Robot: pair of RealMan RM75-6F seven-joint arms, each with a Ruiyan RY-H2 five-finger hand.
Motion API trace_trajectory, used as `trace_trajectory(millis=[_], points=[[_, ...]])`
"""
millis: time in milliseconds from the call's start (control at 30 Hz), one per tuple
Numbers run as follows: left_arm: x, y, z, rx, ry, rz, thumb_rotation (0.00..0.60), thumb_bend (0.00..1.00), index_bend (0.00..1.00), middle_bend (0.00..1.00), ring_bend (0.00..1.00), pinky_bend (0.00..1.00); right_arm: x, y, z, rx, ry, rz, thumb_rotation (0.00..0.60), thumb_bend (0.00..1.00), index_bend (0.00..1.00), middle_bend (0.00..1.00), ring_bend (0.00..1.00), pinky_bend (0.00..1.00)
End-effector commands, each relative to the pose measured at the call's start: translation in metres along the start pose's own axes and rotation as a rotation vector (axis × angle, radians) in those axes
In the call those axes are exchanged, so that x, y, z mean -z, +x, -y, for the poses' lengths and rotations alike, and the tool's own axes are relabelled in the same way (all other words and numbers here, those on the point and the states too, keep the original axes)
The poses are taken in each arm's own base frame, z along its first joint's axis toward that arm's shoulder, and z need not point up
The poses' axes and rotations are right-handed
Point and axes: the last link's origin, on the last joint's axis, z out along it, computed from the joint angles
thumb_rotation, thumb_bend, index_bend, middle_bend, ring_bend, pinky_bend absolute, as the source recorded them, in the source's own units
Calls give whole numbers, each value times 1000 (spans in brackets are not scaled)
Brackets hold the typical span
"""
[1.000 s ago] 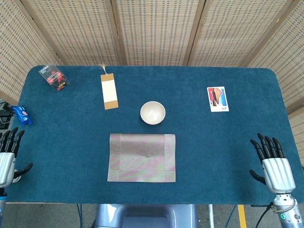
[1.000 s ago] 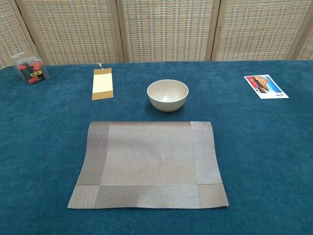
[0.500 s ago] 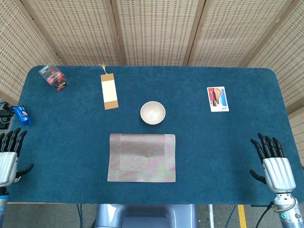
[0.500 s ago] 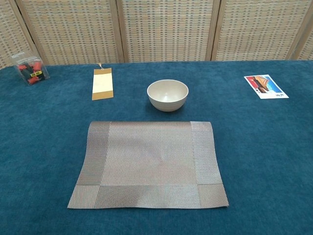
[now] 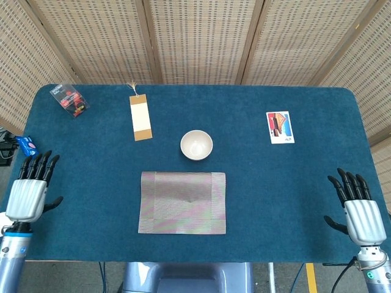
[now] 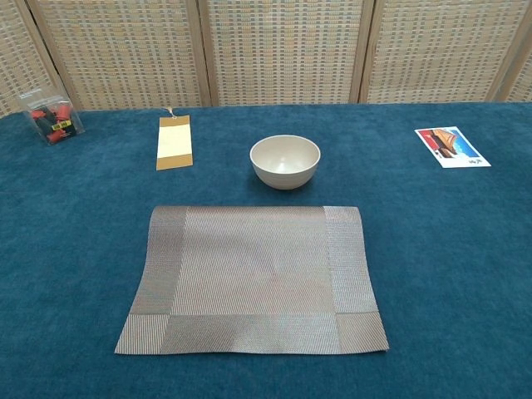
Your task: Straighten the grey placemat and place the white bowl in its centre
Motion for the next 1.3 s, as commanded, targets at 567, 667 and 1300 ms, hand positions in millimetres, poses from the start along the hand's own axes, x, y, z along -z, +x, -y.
trace_trajectory(millis=[567,667,1300], points=[[-130,-16,-152,-68,-286,47,600,254,269,0,0,0,-9,17,-23,-75,-80,-19,600,49,149,0,0,0],[-145,-19,-176,-66,-306,55,600,255,286,0,0,0,-11,21,-27,-89,-89,-25,600,49,148,0,0,0],[-197,-67,-286,-137,-381,144,600,264,378,0,0,0,-16,30,-46,-147,-146,-20,600,49,150,0,0,0]])
